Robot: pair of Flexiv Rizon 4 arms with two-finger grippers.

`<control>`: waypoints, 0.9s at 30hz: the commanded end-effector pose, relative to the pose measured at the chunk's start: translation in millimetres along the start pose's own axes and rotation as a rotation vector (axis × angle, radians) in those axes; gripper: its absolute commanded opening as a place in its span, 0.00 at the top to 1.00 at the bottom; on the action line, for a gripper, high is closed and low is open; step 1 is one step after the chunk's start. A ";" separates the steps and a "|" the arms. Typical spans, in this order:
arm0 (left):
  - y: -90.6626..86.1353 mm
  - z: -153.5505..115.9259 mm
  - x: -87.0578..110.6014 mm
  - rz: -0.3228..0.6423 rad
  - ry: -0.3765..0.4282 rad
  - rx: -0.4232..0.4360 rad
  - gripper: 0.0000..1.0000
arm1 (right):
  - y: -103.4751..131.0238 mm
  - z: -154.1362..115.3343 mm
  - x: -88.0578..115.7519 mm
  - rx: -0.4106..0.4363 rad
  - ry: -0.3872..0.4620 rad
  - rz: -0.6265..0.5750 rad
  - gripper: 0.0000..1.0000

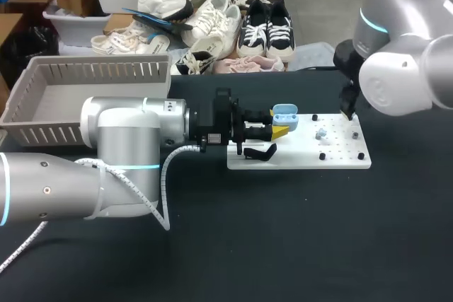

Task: Pick up each earbud case from the left stands, insert the matching earbuds, close the lid, and place the case in the box.

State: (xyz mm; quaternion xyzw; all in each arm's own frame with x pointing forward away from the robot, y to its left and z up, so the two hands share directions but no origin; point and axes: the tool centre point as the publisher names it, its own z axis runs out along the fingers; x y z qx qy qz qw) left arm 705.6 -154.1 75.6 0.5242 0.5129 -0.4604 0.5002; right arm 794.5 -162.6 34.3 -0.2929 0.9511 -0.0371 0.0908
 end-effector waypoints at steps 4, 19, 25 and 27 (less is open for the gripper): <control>-0.1 0.2 0.7 0.001 -0.002 -0.002 1.00 | 3.5 2.0 1.1 0.003 0.009 0.007 0.44; -0.1 0.2 0.7 0.001 -0.002 -0.002 1.00 | 9.3 3.1 0.9 -0.009 0.026 0.035 0.51; -0.1 0.2 0.7 0.001 -0.002 -0.002 1.00 | 10.3 2.8 -0.2 -0.013 0.035 0.044 0.51; -0.1 0.2 0.7 0.001 -0.002 -0.002 1.00 | 10.9 2.6 -0.3 -0.016 0.038 0.054 0.51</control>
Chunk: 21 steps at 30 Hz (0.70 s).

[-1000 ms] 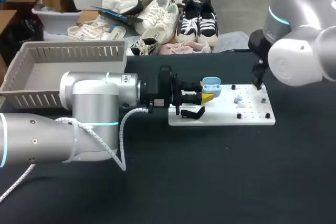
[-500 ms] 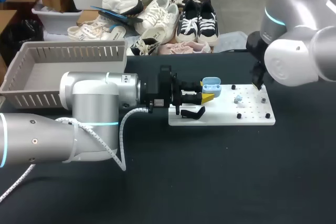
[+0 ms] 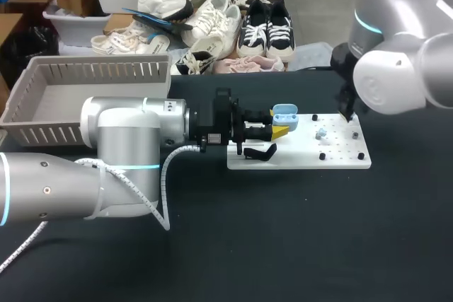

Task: Pick up each earbud case from the left stands, insert the matching earbuds, close the lid, and place the case in the box.

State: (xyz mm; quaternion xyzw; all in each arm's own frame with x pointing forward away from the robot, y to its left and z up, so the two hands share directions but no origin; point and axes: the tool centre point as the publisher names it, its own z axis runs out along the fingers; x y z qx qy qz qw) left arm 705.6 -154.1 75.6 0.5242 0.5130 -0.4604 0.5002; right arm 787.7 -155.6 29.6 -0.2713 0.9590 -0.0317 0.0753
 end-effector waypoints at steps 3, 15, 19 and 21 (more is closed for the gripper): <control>-0.1 0.2 0.7 0.001 -0.002 -0.002 1.00 | 1.2 -0.2 -3.2 -0.002 0.011 0.023 0.52; -0.1 0.2 0.7 0.001 -0.002 -0.002 1.00 | 3.0 1.8 -4.2 0.001 0.016 0.038 0.53; -0.1 0.2 0.7 0.001 -0.002 -0.002 1.00 | 2.1 2.1 -5.2 0.004 0.017 0.039 0.56; -0.1 0.2 0.7 0.001 -0.002 -0.002 1.00 | 1.4 2.5 -6.0 0.005 0.018 0.039 0.56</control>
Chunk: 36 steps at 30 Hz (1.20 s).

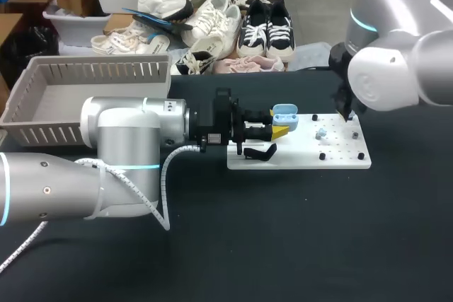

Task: Pick up each earbud case from the left stands, insert the matching earbuds, close the lid, and place the case in the box.

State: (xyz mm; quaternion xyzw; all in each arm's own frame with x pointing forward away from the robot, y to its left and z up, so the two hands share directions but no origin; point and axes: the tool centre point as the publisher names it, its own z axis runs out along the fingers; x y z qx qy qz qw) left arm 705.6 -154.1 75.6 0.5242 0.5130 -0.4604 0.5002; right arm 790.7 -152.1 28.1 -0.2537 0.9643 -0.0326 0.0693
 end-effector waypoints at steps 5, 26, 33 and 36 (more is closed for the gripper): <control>-0.1 0.2 0.7 0.001 -0.002 -0.001 1.00 | -1.4 1.3 -1.8 0.005 0.009 0.008 0.57; -0.1 0.2 0.7 0.001 -0.002 -0.001 1.00 | -2.0 4.4 -2.1 0.000 0.024 0.026 0.65; -0.1 0.2 0.7 0.001 -0.002 -0.001 1.00 | -1.0 4.1 -2.3 0.001 0.028 0.029 0.67; -0.1 0.2 0.7 0.001 -0.002 -0.001 1.00 | 0.1 4.7 -1.9 0.000 0.029 0.032 0.67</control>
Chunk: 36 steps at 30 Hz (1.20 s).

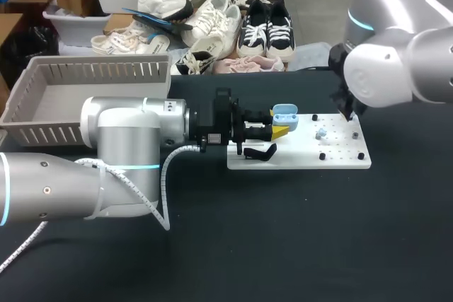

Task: Pick up each earbud case from the left stands, insert the matching earbuds, close the lid, and place the case in the box.

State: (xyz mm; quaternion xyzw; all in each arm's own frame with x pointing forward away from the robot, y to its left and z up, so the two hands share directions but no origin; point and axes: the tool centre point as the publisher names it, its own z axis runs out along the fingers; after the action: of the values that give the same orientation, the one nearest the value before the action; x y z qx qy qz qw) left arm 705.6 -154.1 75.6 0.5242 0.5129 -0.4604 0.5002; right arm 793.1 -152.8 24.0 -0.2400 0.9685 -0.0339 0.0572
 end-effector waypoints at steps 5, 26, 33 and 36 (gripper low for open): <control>-0.1 0.2 0.7 0.001 -0.002 -0.001 1.00 | 0.9 1.2 1.7 0.003 0.006 0.012 0.67; -0.1 0.2 0.7 0.001 -0.002 -0.001 1.00 | -0.7 2.9 1.0 0.000 0.007 0.022 0.76; -0.1 0.2 0.7 0.001 -0.002 -0.001 1.00 | -1.1 3.0 1.0 0.000 0.008 0.026 1.00; -0.1 0.2 0.7 0.001 -0.002 -0.001 1.00 | -1.1 2.8 1.0 0.000 0.008 0.027 1.00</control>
State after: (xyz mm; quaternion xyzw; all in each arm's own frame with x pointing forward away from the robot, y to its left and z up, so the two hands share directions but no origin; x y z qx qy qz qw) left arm 705.6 -154.1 75.6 0.5242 0.5130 -0.4604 0.5002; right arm 793.0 -154.9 21.4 -0.2283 0.9715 -0.0329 0.0540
